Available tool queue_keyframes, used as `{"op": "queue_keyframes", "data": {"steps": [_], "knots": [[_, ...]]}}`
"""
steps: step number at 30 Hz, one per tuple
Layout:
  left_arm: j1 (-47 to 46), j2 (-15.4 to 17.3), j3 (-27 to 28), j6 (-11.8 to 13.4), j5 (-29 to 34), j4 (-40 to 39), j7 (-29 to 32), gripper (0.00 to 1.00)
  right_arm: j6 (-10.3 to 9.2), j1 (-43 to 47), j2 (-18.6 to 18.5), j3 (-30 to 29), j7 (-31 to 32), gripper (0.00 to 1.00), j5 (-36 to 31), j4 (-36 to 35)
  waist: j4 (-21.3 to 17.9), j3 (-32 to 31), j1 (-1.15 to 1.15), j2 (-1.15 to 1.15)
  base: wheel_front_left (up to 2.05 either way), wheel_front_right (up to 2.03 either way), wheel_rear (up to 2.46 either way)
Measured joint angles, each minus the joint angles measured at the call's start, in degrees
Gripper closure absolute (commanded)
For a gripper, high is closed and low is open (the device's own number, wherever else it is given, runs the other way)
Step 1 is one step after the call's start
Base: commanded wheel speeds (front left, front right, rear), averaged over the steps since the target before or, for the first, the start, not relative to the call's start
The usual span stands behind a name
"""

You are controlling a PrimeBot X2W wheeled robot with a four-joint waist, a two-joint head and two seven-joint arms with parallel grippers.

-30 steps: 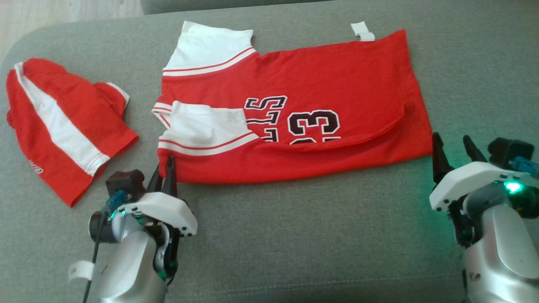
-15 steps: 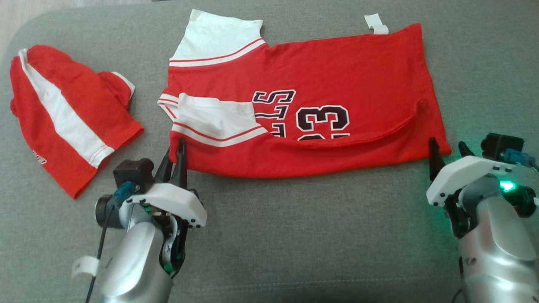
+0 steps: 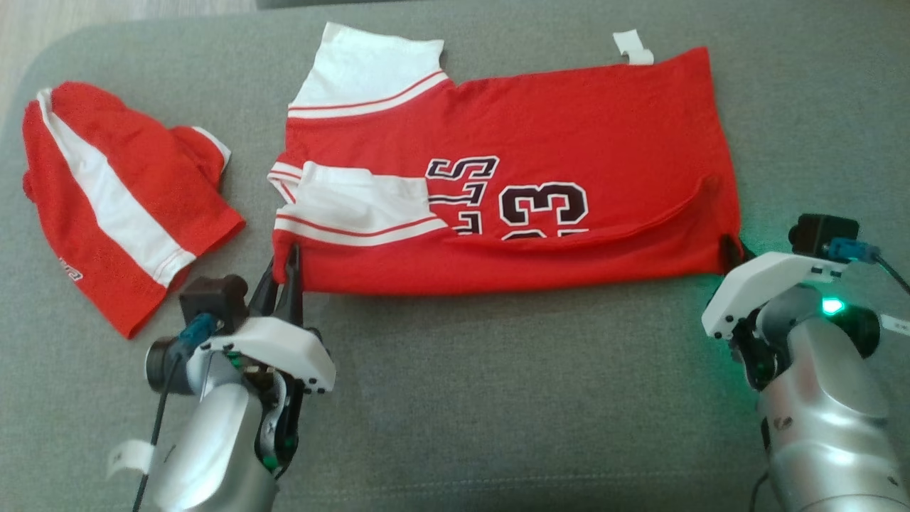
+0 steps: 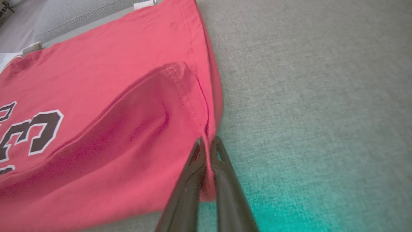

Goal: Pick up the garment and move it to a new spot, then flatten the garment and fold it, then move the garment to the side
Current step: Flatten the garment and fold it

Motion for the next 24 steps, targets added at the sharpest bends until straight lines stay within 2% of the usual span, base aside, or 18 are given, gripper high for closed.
{"op": "queue_keyframes", "data": {"steps": [7, 12, 24], "knots": [[3.46, 0.92, 0.08, 0.53, -0.33, 0.03, 0.44, 1.0, 0.0, 1.68, -0.02, 0.47, 0.12, 1.0, 1.79, 0.54, -0.71, -3.0, 0.0, 0.0, 0.0, 0.0, 0.0], [6.08, 1.53, 0.75, 0.59, -2.38, -0.49, 1.53, 1.0, 0.0, 5.97, -0.67, 3.55, 4.39, 1.0, 3.6, -1.2, -1.42, -5.75, 0.0, 0.0, 0.0, 0.0, 0.0], [16.33, 3.59, -0.04, 2.29, -3.11, -8.34, 7.84, 1.0, 0.0, 16.81, -3.19, 5.35, 15.55, 1.0, 8.24, -14.58, -2.43, -11.18, 0.0, 0.0, 0.0, 0.0, 0.0]]}}
